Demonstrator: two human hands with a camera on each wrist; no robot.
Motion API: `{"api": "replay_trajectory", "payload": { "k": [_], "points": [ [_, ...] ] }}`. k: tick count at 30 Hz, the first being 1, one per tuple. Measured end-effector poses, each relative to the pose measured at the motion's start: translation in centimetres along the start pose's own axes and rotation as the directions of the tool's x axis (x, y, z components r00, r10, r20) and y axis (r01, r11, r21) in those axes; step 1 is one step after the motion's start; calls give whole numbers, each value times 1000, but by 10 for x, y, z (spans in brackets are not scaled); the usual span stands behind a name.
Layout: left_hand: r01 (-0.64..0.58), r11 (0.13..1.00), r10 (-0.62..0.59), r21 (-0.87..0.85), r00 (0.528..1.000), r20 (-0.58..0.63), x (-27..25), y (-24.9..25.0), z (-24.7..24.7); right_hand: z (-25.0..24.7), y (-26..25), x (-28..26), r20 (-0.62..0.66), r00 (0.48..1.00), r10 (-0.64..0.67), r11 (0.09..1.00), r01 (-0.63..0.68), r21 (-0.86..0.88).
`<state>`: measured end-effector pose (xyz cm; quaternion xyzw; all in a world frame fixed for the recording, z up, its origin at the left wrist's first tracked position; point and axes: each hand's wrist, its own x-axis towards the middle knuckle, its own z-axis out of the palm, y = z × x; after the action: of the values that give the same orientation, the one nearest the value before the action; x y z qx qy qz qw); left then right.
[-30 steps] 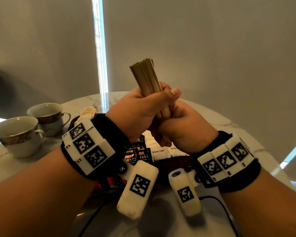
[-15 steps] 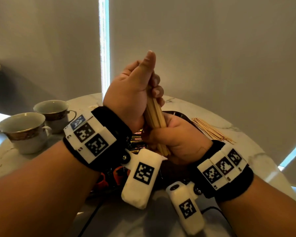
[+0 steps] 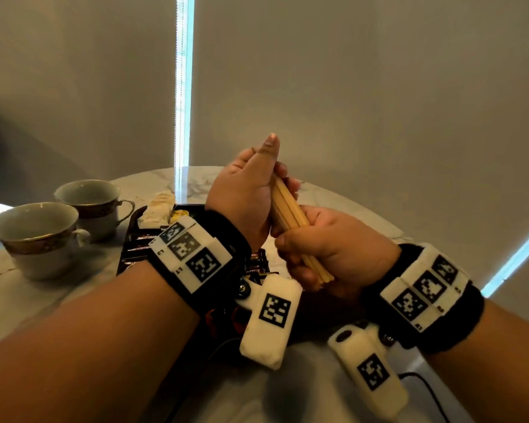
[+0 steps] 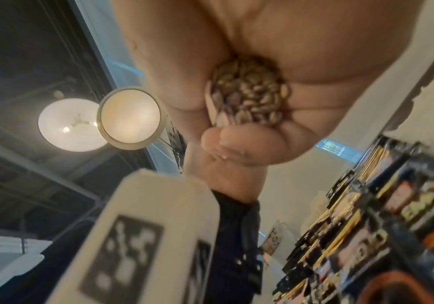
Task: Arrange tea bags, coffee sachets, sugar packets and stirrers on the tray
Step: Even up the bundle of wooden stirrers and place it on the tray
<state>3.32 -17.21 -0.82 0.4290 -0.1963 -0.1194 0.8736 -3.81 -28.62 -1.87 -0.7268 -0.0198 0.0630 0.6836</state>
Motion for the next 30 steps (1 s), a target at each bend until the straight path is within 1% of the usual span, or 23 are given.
{"api": "replay_trajectory", "payload": {
  "k": [2, 3, 4, 5, 6, 8, 9, 10, 11, 12, 13, 14, 17, 21, 22, 24, 26, 30],
  "points": [
    [5, 982, -3, 188, 1000, -11, 2, 1, -5, -15, -11, -1, -31, 998, 51, 993, -54, -103],
    [20, 967, -13, 253, 1000, -28, 4, 3, -9, -26, -16, 1, -81, 993, 87, 982, -99, -159],
    [32, 961, -17, 276, 998, -56, 7, 5, -12, -40, -20, 6, -159, 979, 127, 963, -161, -217],
    [42, 963, -17, 265, 995, -95, 10, 8, -15, -56, -23, 13, -250, 954, 167, 932, -235, -277],
    [48, 971, -17, 233, 991, -133, 12, 11, -17, -72, -24, 22, -344, 916, 208, 887, -325, -328],
    [44, 988, -17, 147, 984, -179, 14, 16, -19, -98, -21, 42, -520, 807, 280, 755, -519, -400],
    [34, 992, -10, 123, 982, -190, 13, 18, -18, -106, -16, 50, -591, 752, 291, 684, -596, -422],
    [30, 993, -8, 112, 981, -196, 12, 20, -18, -111, -11, 58, -646, 710, 282, 608, -652, -452],
    [35, 994, -12, 107, 979, -203, 12, 20, -18, -114, -5, 65, -682, 683, 261, 516, -696, -499],
    [45, 993, -21, 107, 977, -213, 12, 19, -19, -117, 2, 71, -699, 675, 235, 420, -719, -554],
    [57, 992, -32, 109, 975, -220, 12, 19, -19, -118, 7, 76, -704, 679, 208, 335, -725, -601],
    [70, 992, -44, 109, 973, -228, 12, 18, -20, -118, 12, 81, -703, 683, 199, 282, -726, -627],
    [88, 990, -60, 112, 972, -228, 15, 16, -21, -120, 20, 96, -698, 687, 204, 210, -727, -654],
    [96, 989, -65, 114, 967, -246, 18, 14, -24, -119, 18, 112, -684, 695, 220, 171, -718, -675],
    [95, 989, -65, 111, 965, -254, 19, 14, -25, -121, 20, 116, -679, 699, 224, 146, -713, -686],
    [90, 991, -62, 99, 963, -262, 21, 13, -27, -122, 21, 120, -665, 713, 224, 58, -690, -721],
    [87, 992, -59, 94, 962, -267, 22, 13, -29, -122, 21, 122, -648, 726, 231, 3, -667, -745],
    [91, 992, -65, 89, 963, -261, 24, 10, -30, -123, 19, 123, -627, 744, 231, -36, -637, -770]
  ]
}}
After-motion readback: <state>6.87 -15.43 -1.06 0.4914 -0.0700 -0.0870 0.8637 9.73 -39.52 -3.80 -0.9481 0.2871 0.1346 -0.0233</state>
